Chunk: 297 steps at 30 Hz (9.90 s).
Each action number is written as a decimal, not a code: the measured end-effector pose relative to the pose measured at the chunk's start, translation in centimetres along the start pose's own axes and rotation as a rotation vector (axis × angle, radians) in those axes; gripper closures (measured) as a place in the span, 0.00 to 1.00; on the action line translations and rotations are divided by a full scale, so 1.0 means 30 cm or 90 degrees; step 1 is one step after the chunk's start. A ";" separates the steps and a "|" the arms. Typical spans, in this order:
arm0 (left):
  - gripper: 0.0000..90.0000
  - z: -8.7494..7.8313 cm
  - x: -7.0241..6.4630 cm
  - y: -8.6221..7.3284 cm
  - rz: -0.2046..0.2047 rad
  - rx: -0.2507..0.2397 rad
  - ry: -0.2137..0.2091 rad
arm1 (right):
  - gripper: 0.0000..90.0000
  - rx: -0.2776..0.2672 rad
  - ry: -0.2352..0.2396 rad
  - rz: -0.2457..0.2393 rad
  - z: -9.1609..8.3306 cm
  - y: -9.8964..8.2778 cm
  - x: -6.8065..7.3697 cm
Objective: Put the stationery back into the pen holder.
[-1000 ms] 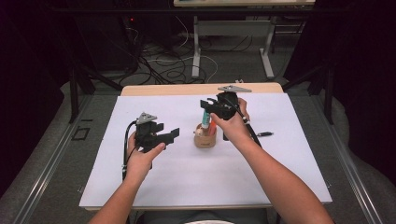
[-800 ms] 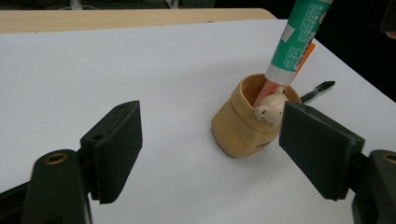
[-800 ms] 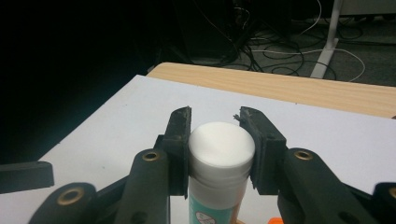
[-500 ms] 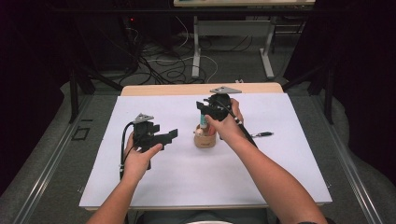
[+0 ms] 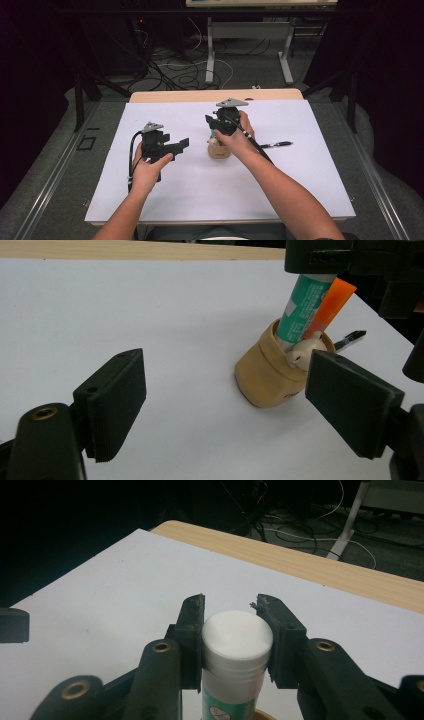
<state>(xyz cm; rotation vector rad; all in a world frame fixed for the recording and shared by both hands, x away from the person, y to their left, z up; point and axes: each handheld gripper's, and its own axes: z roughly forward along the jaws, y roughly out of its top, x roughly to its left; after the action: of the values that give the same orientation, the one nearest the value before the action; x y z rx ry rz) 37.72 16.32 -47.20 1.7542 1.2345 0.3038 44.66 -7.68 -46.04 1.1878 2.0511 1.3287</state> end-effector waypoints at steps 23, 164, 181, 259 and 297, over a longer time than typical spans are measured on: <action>0.19 0.012 -0.001 -0.008 -0.003 0.006 -0.003 | 0.72 0.020 -0.012 -0.026 0.042 -0.086 0.016; 0.19 0.019 0.067 -0.012 0.011 0.030 0.032 | 0.74 0.474 0.036 -0.681 -0.175 -0.268 -0.441; 0.19 0.018 0.074 -0.011 0.004 0.028 0.034 | 0.79 0.453 0.080 -0.689 -0.136 -0.290 -0.454; 0.33 -0.045 -0.079 0.051 0.109 -0.007 -0.051 | 0.89 0.107 0.196 -0.205 -0.349 -0.165 -0.235; 0.66 -0.008 -0.240 0.014 0.072 0.084 -0.250 | 0.89 -0.025 0.253 -0.111 -0.366 -0.304 -0.046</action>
<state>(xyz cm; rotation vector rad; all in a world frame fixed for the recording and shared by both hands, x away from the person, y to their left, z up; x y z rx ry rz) 34.48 10.41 -44.61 1.8893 0.8915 -0.0605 33.60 -16.22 -49.27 0.7495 2.3210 1.6084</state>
